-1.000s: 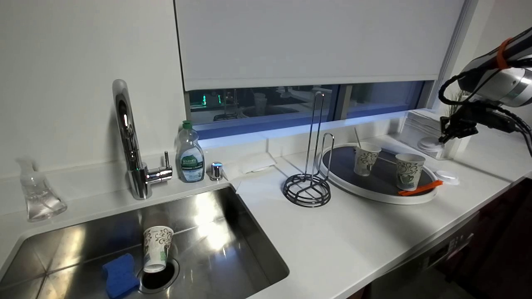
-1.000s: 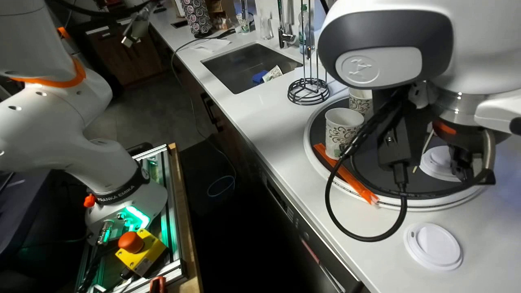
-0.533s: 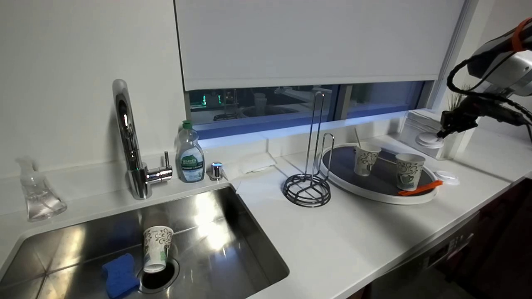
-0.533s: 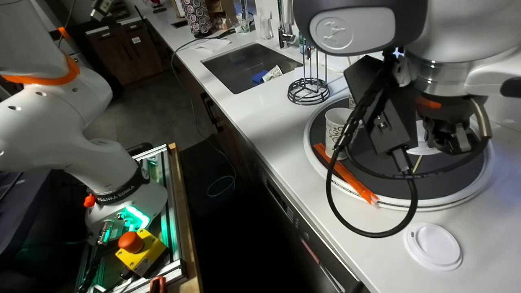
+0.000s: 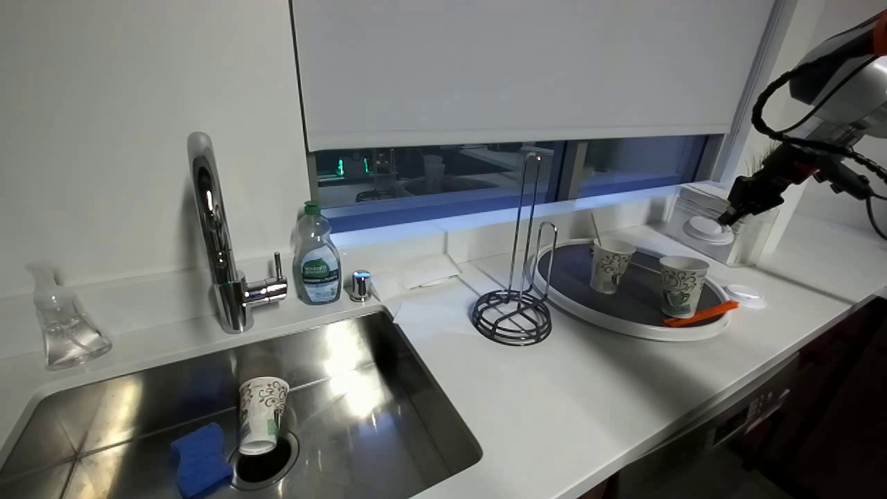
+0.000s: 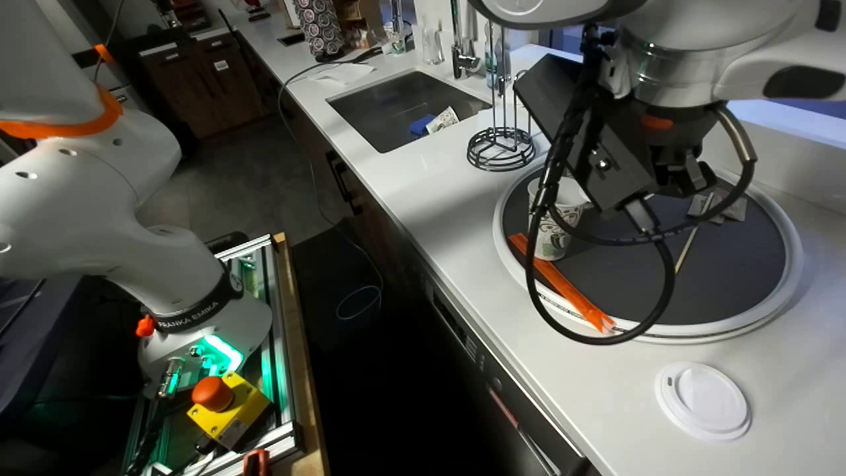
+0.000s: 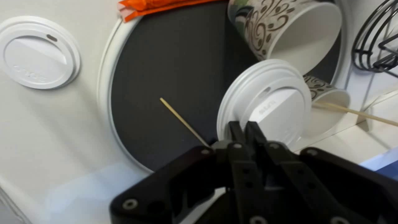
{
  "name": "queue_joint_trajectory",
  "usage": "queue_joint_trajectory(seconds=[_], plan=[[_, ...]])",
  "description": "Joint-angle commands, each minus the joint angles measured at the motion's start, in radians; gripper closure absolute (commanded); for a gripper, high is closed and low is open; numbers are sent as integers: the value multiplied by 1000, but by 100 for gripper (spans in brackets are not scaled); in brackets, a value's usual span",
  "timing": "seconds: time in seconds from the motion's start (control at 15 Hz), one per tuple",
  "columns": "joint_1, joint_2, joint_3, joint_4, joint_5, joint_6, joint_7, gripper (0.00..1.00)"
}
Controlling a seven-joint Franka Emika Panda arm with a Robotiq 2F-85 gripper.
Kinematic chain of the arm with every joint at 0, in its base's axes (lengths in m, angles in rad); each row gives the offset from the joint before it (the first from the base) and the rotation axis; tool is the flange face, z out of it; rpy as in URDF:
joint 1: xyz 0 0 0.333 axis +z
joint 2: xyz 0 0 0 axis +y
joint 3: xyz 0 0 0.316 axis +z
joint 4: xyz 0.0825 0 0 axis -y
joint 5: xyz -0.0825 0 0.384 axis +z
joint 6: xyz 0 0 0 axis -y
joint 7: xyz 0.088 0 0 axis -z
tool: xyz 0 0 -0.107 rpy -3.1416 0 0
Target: Move the chopstick in the right cup to the tray, and then close the cup
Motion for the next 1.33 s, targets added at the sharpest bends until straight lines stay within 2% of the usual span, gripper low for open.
queue_joint_trajectory(seconds=[0.0, 0.47, 1.27], plan=[[43, -23, -28, -12, 11, -105, -67, 98], [93, 11, -38, 13, -13, -211, -84, 98], [111, 69, -39, 28, -52, -190, -67, 98]])
